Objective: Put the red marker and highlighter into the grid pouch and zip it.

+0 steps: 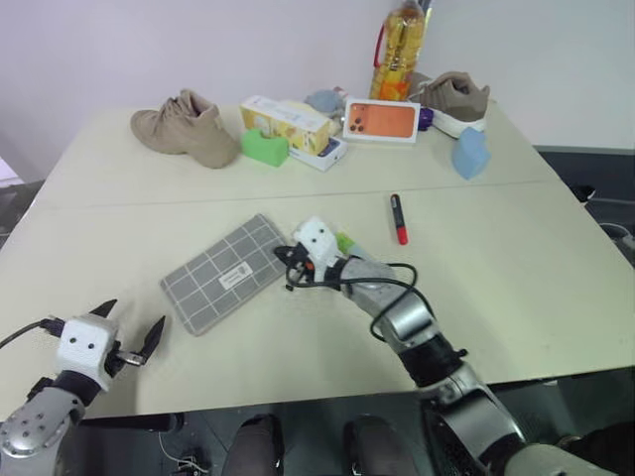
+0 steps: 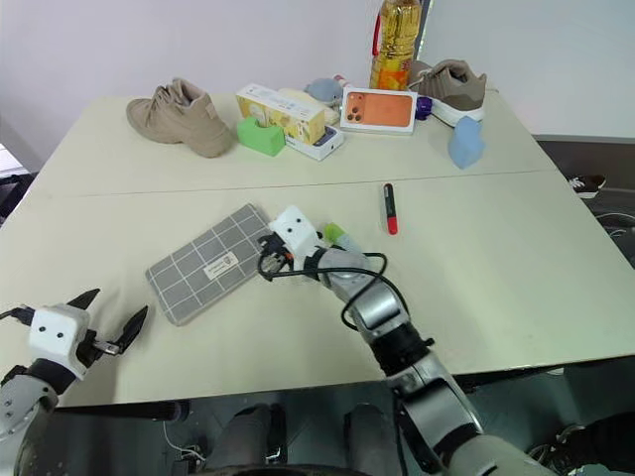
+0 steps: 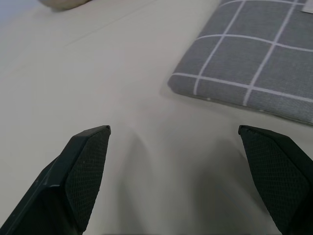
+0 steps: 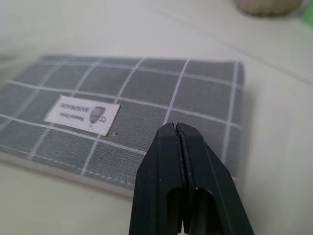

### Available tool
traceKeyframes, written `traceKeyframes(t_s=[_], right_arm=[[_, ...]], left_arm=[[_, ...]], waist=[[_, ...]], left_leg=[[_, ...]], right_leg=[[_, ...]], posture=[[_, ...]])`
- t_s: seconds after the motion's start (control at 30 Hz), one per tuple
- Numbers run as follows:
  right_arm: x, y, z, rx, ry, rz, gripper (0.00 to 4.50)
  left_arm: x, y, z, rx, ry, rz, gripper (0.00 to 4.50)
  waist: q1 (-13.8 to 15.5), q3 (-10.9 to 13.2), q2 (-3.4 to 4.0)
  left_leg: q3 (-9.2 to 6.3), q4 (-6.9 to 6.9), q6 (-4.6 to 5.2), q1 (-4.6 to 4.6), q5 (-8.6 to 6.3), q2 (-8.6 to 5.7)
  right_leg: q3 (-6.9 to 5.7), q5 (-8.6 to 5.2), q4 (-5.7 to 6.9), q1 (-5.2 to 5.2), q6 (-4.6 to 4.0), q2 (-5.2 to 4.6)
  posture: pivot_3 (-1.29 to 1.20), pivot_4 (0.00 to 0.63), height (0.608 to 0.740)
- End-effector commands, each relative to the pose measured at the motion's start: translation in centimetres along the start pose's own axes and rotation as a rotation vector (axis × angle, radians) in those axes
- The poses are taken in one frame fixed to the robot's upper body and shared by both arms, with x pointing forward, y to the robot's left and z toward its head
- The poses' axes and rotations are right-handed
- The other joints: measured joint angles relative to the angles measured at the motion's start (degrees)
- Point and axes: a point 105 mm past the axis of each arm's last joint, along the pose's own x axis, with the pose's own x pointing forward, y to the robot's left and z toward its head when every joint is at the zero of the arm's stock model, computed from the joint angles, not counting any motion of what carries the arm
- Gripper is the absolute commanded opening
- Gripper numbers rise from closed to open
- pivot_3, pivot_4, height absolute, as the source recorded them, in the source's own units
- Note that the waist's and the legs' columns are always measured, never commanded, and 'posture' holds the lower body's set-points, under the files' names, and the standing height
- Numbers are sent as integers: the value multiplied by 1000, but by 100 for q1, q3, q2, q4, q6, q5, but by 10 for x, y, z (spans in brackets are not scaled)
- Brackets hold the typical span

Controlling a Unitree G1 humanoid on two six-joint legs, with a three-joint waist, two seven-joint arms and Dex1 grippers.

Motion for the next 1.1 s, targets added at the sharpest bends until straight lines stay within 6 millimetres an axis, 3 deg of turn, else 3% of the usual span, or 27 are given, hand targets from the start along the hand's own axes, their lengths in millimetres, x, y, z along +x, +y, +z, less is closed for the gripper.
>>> traceKeyframes(t_s=[0.03,0.33,0.47,0.7,0.77,0.83,1.03,1.1], right_arm=[[4,-7,-5,63,52,-45,29],[1,-6,-12,132,82,-38,29],[1,-4,-13,130,84,-38,29],[0,-1,-13,128,82,-39,29],[0,-1,-13,128,81,-42,0],[-1,-2,-13,127,80,-47,0],[-5,-5,-8,142,43,-58,0],[-8,-11,-1,124,13,-78,0]], left_arm=[[-2,-4,8,153,-19,-73,4500],[9,-24,17,558,-107,-285,4500],[26,-28,20,711,-187,-312,4500],[43,-53,24,784,-356,-418,4500],[43,-56,27,785,-398,-437,3973],[44,-56,28,785,-421,-442,3155],[47,-52,33,784,-466,-418,75],[48,-52,33,760,-461,-406,27]], waist=[[8,0,0],[-3,-2,6],[4,-6,18],[8,-21,40],[10,-21,40],[-3,-21,40],[15,-23,41],[9,-23,41]], left_leg=[[-1,-1,-1,-4,1,0],[0,-11,-8,-4,-3,-2],[0,-15,-7,-3,-2,-2],[3,-12,-3,-3,0,-2],[5,-10,-2,-3,0,-2],[10,-8,-2,-3,1,-2],[13,-3,-1,-4,2,0],[15,0,1,-3,2,-1]], right_leg=[[0,0,2,-6,-1,-1],[-4,-5,3,-28,-22,-15],[-8,0,3,-29,-17,-18],[-10,2,17,-23,-13,-18],[-11,2,22,-20,-12,-18],[-11,2,24,-21,-11,-18],[-24,3,29,-22,-10,-19],[-24,3,33,-22,-9,-19]], posture=[[0,150,740],[0,150,740],[0,150,740],[0,150,740],[0,150,740],[0,150,740],[0,150,740],[0,150,740]])
